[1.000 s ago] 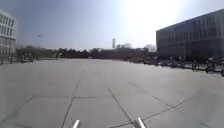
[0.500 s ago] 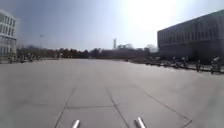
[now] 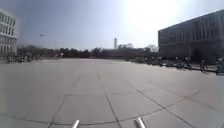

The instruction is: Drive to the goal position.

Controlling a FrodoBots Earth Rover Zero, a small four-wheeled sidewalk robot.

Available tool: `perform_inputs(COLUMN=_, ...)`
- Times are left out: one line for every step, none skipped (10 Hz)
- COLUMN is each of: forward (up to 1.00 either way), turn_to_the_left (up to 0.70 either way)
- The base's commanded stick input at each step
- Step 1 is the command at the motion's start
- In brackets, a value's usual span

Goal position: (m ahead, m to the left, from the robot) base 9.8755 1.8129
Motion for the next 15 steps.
perform_inputs(forward=0.70, turn_to_the_left=0.00)
perform_inputs(forward=0.70, turn_to_the_left=0.00)
perform_inputs(forward=0.70, turn_to_the_left=0.00)
perform_inputs(forward=0.70, turn_to_the_left=0.00)
perform_inputs(forward=0.70, turn_to_the_left=0.00)
perform_inputs(forward=0.70, turn_to_the_left=0.00)
perform_inputs(forward=0.70, turn_to_the_left=0.00)
perform_inputs(forward=0.70, turn_to_the_left=0.00)
perform_inputs(forward=0.70, turn_to_the_left=0.00)
perform_inputs(forward=0.70, turn_to_the_left=0.00)
perform_inputs(forward=0.70, turn_to_the_left=0.00)
perform_inputs(forward=0.70, turn_to_the_left=0.00)
perform_inputs(forward=0.70, turn_to_the_left=0.00)
perform_inputs(forward=0.70, turn_to_the_left=0.00)
perform_inputs(forward=0.70, turn_to_the_left=0.00)
